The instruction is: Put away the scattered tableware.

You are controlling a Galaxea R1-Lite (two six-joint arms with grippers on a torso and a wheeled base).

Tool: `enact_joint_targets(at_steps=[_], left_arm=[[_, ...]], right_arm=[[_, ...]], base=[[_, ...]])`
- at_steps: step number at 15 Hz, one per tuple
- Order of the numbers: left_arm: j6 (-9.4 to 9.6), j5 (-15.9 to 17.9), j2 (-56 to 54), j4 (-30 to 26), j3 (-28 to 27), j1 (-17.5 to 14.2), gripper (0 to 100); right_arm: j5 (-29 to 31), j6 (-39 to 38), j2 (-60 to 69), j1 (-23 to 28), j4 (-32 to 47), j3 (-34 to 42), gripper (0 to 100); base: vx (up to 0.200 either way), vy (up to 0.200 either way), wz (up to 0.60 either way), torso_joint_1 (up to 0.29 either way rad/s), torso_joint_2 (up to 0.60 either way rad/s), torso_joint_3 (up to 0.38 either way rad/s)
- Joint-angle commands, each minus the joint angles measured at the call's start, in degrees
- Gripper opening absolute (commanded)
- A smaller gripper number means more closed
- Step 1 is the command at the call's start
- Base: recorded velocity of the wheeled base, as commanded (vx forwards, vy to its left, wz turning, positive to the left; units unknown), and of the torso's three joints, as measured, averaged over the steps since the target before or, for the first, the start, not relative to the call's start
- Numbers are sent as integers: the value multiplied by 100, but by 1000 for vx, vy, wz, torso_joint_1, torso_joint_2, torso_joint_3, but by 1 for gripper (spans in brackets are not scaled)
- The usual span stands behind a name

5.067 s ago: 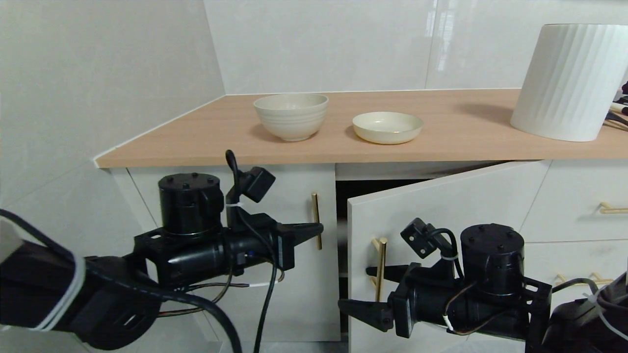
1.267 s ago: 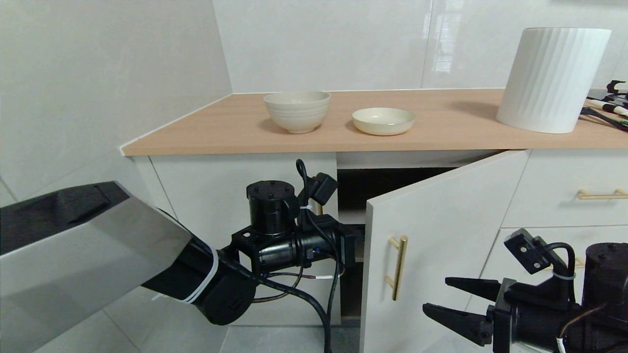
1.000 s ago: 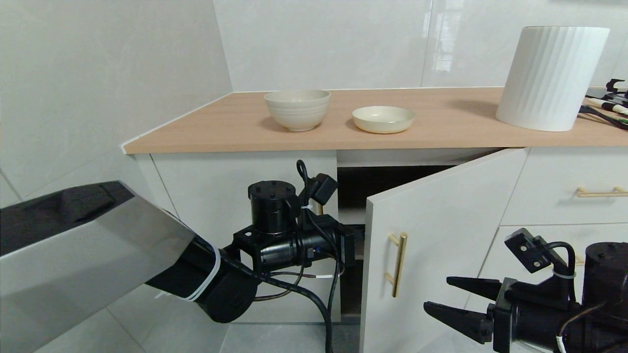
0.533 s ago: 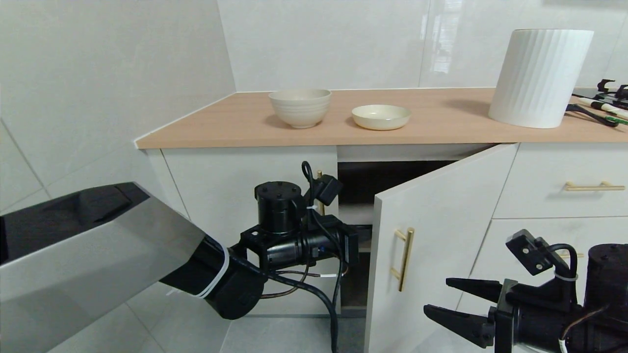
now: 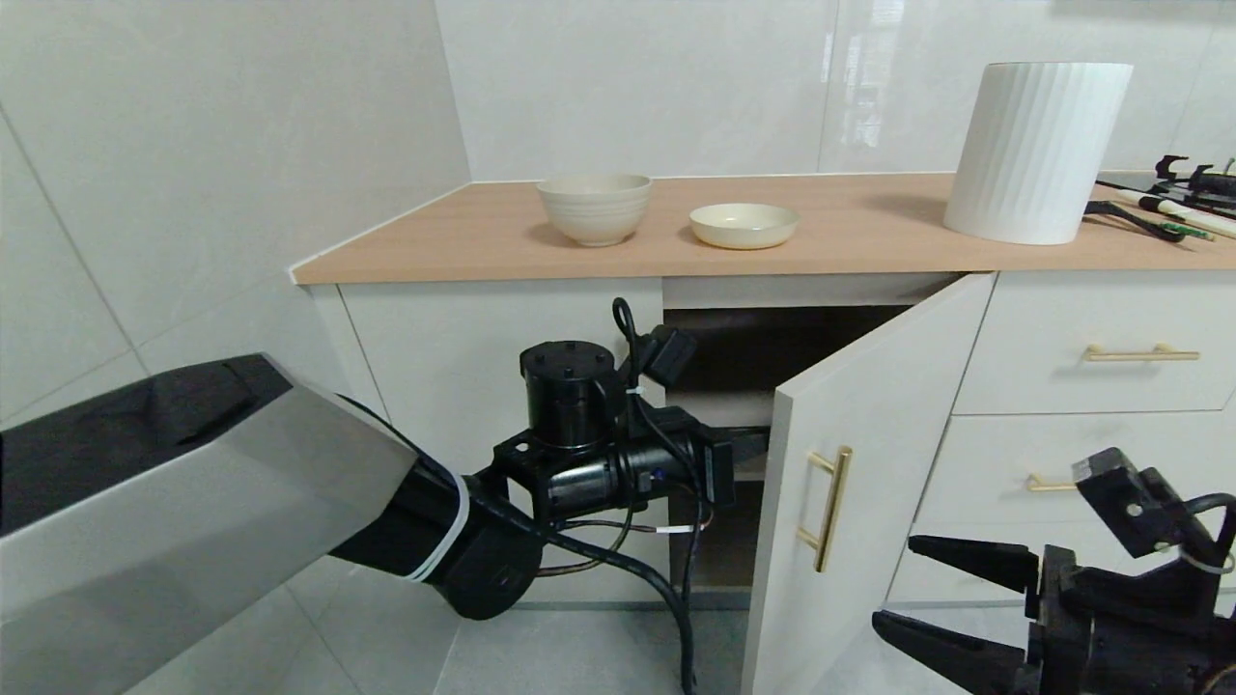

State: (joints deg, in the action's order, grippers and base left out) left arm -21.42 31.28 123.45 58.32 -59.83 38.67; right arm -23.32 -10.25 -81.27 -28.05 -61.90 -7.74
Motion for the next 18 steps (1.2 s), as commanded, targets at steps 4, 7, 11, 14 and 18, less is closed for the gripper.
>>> enact_joint_targets(at_steps=[4, 7, 11, 14, 18], left_arm=[[-143, -52, 109, -189, -266, 229, 0], [-152, -351, 117, -348, -424, 369, 0], [-178, -386, 100, -629, -776, 1380, 0], [-178, -465, 47, -646, -820, 1881, 0], [-187, -1115, -260, -638, -521, 1055, 0]], right_arm=[[-23, 14, 1703, -7, 1435, -579, 100], [-41, 14, 2125, -122, 1945, -790, 100], [-41, 14, 2423, -605, 1963, -790, 100], [-41, 23, 2775, -965, 2569, -922, 100], [-41, 58, 2643, -965, 2648, -949, 100]], base=[[0, 0, 0, 0, 0, 0], [0, 0, 0, 0, 0, 0], [0, 0, 0, 0, 0, 0], [0, 0, 0, 0, 0, 0], [0, 0, 0, 0, 0, 0]])
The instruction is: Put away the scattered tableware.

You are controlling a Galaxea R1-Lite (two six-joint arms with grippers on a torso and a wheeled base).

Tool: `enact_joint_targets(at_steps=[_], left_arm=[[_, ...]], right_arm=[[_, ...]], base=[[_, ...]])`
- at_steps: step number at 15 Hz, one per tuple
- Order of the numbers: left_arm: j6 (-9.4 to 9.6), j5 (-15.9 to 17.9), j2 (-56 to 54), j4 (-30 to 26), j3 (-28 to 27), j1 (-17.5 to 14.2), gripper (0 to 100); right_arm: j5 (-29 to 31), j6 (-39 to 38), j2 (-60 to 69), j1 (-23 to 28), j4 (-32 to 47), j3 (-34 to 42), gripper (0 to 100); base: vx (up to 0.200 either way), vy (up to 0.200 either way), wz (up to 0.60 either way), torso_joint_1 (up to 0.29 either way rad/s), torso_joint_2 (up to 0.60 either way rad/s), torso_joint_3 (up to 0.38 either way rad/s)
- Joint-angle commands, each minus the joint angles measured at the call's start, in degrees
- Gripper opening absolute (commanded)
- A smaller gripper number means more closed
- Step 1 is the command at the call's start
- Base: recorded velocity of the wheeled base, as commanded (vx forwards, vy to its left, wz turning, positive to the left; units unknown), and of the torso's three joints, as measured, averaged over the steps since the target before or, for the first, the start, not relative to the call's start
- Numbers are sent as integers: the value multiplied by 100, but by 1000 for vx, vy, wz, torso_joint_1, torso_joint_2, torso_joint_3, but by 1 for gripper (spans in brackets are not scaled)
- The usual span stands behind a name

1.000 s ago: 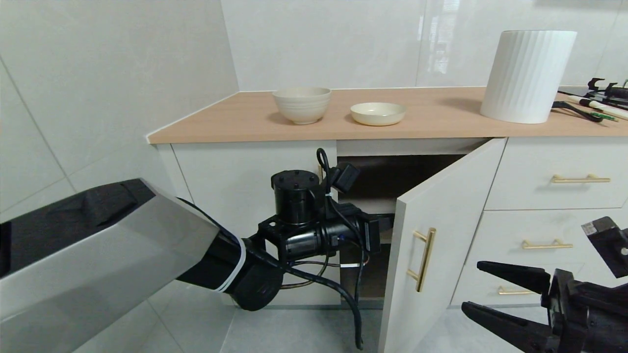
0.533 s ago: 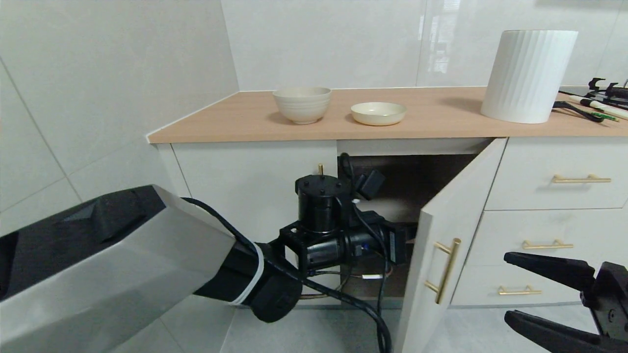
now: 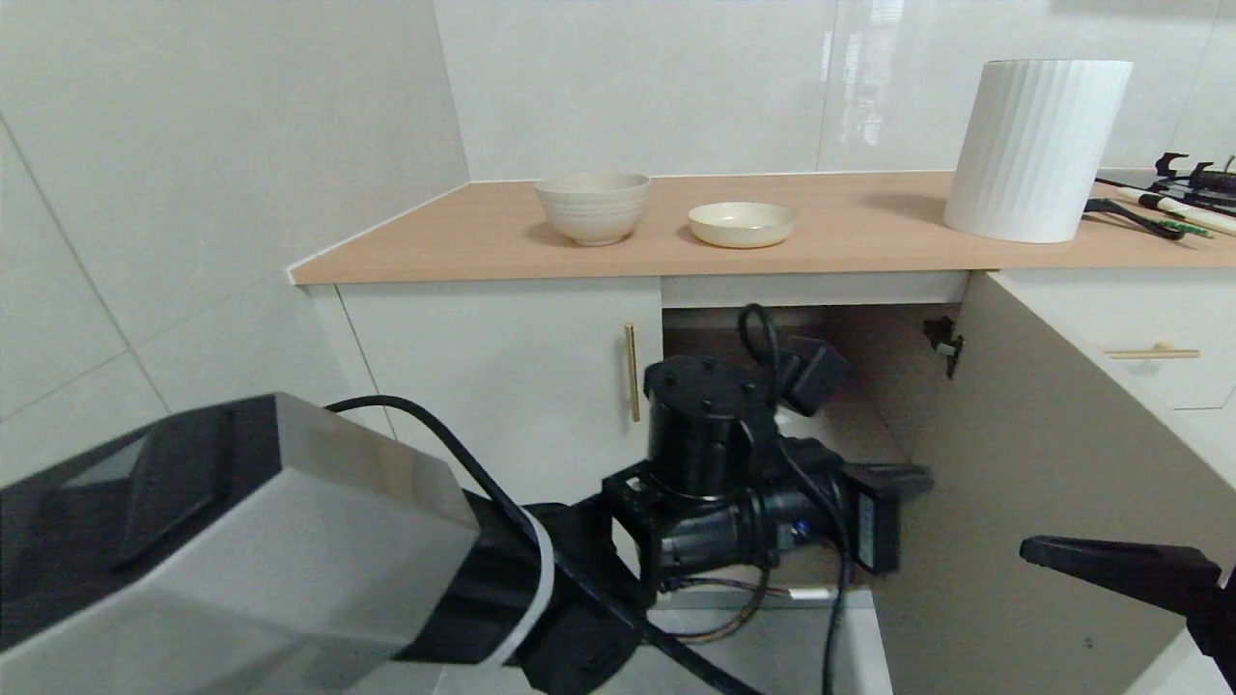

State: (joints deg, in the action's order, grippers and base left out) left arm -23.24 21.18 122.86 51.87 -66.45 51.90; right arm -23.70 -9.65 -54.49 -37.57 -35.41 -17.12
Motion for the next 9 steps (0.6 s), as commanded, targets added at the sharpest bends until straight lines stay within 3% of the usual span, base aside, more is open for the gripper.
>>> enact_joint_targets(at_steps=[1, 4, 5, 6, 8, 9], left_arm=[[3, -96, -561, 16, 581, -619, 0], [197, -96, -1458, -10, 1266, -1542, 0], [205, -96, -1589, -19, 1363, -1700, 0], [276, -96, -1959, -98, 1670, -2157, 0], [724, -96, -2758, -713, 2374, -2966, 0], [821, -105, -2925, -889, 2488, -3107, 0]], right_arm=[[6, -10, -141, 4, -1, -11, 100], [6, -19, -782, 259, -1, -547, 100], [6, -19, -1002, 312, 17, -714, 100], [6, -19, -1767, 488, 43, -1321, 100], [6, -1, -2900, 804, 342, -2428, 100], [6, -1, -3094, 901, 509, -2674, 100]], base=[[0, 0, 0, 0, 0, 0], [0, 0, 0, 0, 0, 0], [0, 0, 0, 0, 0, 0], [0, 0, 0, 0, 0, 0], [0, 0, 0, 0, 0, 0], [0, 0, 0, 0, 0, 0]])
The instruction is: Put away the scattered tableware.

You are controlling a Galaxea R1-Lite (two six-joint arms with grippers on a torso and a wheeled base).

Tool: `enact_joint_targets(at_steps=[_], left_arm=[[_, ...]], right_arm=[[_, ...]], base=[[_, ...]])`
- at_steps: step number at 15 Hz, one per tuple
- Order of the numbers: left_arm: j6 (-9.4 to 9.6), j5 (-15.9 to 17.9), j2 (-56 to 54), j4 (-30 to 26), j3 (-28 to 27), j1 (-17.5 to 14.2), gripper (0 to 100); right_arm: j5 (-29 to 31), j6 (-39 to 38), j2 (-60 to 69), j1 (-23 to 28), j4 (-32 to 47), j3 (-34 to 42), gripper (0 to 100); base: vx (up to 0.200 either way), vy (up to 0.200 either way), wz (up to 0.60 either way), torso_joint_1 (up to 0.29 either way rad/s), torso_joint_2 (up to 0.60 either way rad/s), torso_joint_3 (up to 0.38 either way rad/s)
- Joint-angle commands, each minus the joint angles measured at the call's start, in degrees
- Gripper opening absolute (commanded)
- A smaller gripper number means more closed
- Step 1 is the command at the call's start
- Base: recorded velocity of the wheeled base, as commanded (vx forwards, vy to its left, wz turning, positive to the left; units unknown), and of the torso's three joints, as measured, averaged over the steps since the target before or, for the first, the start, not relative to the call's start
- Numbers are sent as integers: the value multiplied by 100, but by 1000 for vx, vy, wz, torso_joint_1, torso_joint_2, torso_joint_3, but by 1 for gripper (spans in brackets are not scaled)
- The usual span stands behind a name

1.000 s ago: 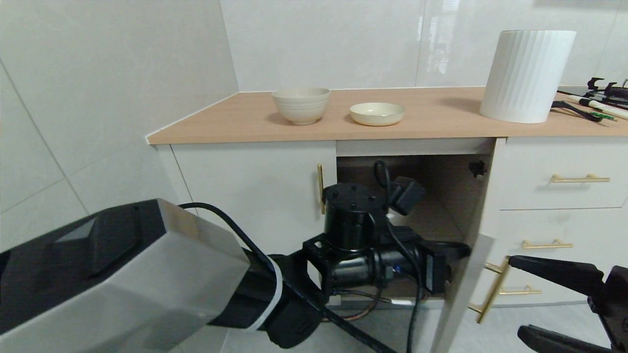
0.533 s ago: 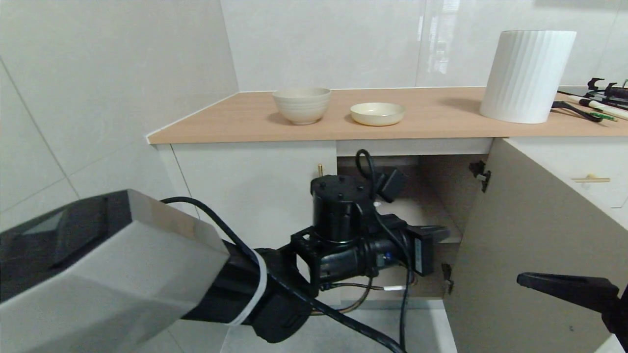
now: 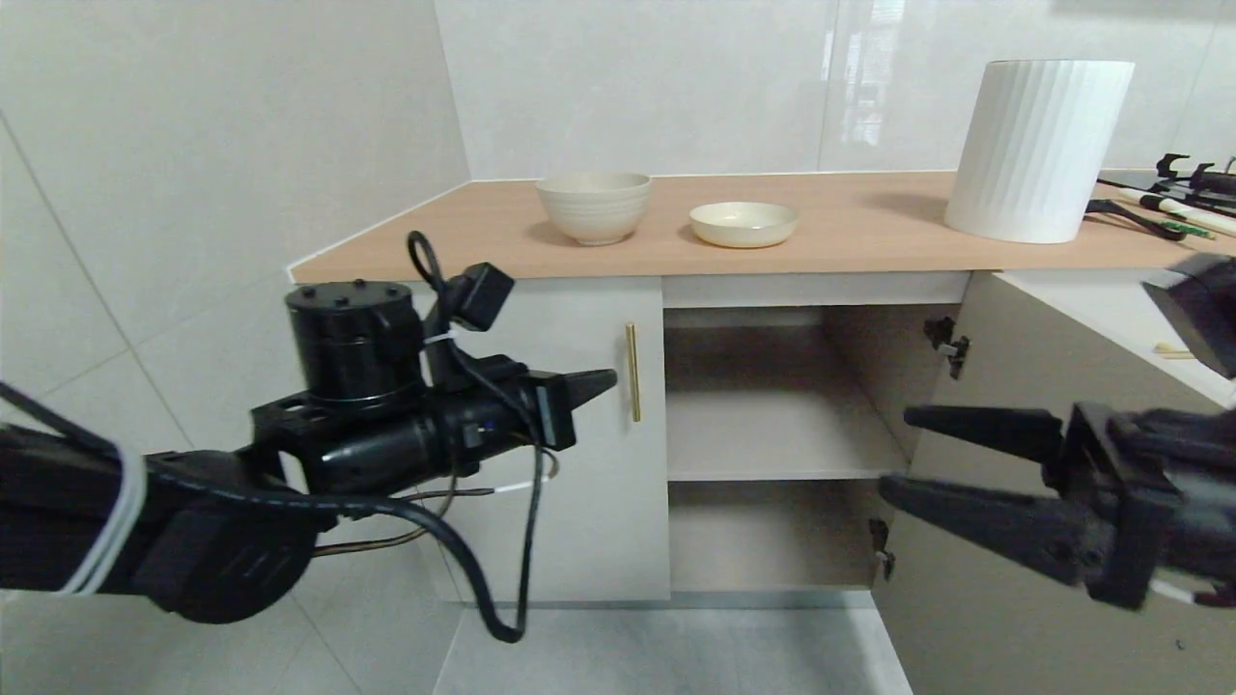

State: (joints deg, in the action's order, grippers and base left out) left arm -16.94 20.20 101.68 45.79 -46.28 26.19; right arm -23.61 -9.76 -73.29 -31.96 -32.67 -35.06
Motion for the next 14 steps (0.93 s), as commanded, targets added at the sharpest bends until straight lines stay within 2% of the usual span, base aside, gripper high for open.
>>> enact_joint_targets(at_steps=[1, 3, 4, 9, 12, 14], left_arm=[[402, -7, -1282, -756, 725, -896, 0], [473, -7, -1696, -1336, 804, -1098, 0], [473, -16, -1819, -1485, 901, -1107, 100], [473, -42, -1950, -1564, 866, -1116, 100], [473, -482, -1924, -1555, 839, -1107, 100], [473, -517, -1968, -1582, 866, -1089, 100]], right_arm=[[50, 10, -1636, 524, 718, -1548, 100], [76, -25, -1706, 542, 956, -1671, 100], [76, -25, -1530, 542, 1087, -1539, 100], [76, -254, -1319, 700, 2001, -1803, 100], [85, -254, -1161, 753, 2045, -1776, 100], [85, -254, -1091, 858, 2045, -1741, 100]], base=[[0, 0, 0, 0, 0, 0], [0, 0, 0, 0, 0, 0], [0, 0, 0, 0, 0, 0], [0, 0, 0, 0, 0, 0], [0, 0, 0, 0, 0, 0], [0, 0, 0, 0, 0, 0]])
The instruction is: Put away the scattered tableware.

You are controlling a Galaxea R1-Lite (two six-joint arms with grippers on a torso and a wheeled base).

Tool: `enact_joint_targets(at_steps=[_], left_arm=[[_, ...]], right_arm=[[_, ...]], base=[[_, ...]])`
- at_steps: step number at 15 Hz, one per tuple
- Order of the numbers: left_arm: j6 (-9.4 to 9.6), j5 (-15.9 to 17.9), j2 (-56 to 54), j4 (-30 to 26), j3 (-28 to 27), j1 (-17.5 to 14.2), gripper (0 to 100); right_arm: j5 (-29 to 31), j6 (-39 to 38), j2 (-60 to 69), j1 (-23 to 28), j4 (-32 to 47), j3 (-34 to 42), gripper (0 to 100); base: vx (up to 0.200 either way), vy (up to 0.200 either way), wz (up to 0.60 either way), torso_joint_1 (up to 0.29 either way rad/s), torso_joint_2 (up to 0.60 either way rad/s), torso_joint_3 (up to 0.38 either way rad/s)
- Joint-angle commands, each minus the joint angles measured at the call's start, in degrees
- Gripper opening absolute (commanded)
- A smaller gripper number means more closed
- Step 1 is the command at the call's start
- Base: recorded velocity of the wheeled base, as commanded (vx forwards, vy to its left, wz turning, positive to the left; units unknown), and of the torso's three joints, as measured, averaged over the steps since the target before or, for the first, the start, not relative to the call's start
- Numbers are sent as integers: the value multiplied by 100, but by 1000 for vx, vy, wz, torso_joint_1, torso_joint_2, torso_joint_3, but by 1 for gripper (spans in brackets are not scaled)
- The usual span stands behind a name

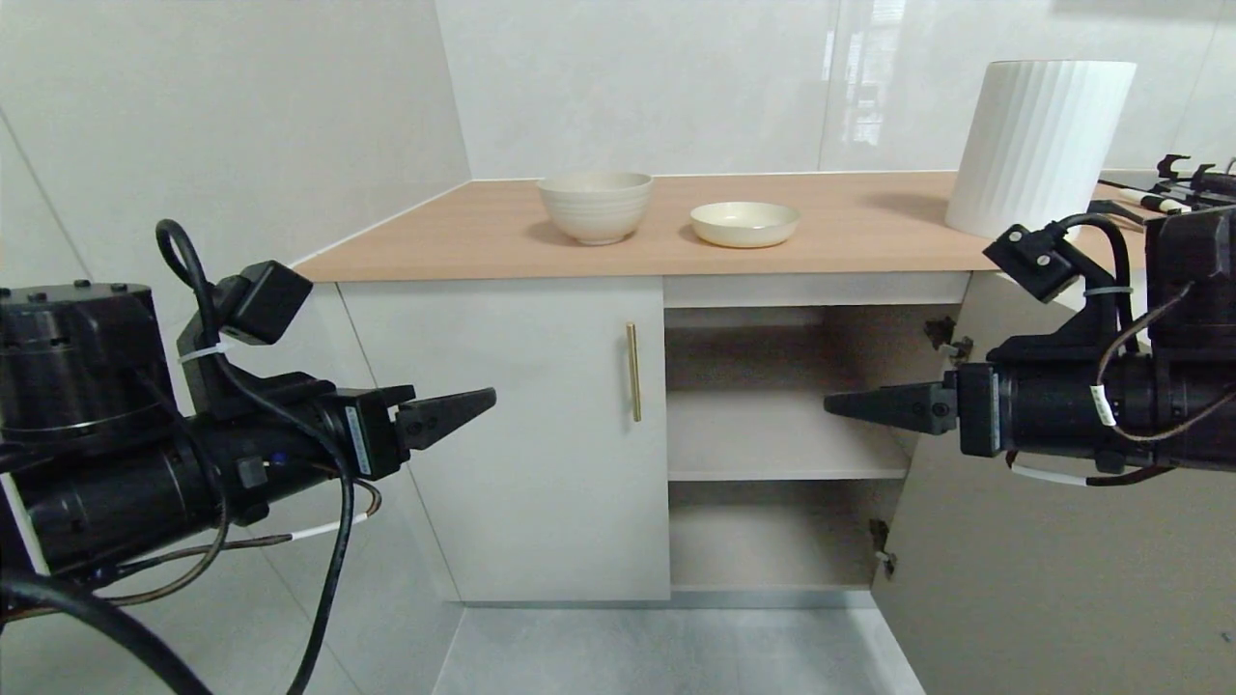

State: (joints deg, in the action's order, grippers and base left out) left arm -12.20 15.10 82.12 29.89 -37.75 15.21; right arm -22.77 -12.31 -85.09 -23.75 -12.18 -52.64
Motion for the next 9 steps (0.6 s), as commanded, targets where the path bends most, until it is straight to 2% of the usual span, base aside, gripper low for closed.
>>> enact_joint_targets(at_steps=[1, 6, 7, 9], left_arm=[[-1, -7, -20, -1, 49, 34, 100], [25, 1, -143, -115, 119, 87, 100], [104, 28, -187, -212, 119, 87, 100], [104, 28, -222, -265, 102, 87, 100]], right_arm=[[-8, 1, 98, 37, 14, 34, 100], [-8, 1, 353, 37, 233, 43, 100], [-8, 1, 362, 28, 233, 43, 100], [-8, 1, 406, 10, 286, 52, 100]], base=[[0, 0, 0, 0, 0, 0], [0, 0, 0, 0, 0, 0], [0, 0, 0, 0, 0, 0], [200, 0, 0, 2, 0, 5]])
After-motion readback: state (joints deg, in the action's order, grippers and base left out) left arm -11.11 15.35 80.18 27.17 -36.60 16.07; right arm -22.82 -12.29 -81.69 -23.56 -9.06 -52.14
